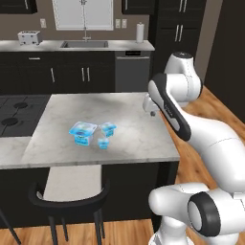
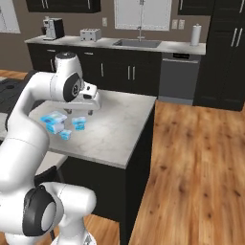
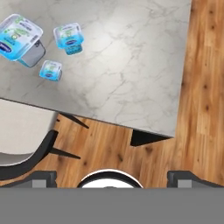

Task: Stack the yogurt containers by placing the smaller containers on top of the larger containers.

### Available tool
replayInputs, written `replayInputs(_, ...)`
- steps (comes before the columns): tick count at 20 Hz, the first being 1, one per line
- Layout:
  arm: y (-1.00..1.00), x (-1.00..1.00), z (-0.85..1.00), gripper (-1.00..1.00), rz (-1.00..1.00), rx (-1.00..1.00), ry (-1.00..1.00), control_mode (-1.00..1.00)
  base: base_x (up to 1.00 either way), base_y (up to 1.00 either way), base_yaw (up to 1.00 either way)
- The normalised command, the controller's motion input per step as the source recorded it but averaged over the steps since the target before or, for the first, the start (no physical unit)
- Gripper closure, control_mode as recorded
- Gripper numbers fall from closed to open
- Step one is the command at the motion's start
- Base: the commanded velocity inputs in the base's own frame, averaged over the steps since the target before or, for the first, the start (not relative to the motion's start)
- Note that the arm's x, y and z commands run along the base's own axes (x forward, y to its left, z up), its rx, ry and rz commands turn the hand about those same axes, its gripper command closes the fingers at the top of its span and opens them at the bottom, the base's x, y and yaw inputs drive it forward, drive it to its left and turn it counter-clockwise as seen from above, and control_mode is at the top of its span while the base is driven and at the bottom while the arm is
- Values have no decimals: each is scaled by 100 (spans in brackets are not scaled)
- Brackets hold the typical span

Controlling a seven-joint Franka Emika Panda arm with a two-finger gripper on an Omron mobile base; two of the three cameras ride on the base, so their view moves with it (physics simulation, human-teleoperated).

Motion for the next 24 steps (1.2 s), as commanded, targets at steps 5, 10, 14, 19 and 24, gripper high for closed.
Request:
replayInputs(5, -8, 16, -7, -100, 4, 0, 0, -100, 0, 0, 0)
replayInputs(10, -13, 12, -2, -100, 3, 0, 0, -100, 0, 0, 0)
replayInputs(14, -8, 9, 0, -100, 2, 4, 0, -100, 0, 0, 0)
replayInputs(19, 0, 7, 0, -100, 2, 7, -3, -100, 0, 0, 0)
replayInputs(24, 8, 8, -1, -100, 0, 5, -1, -100, 0, 0, 0)
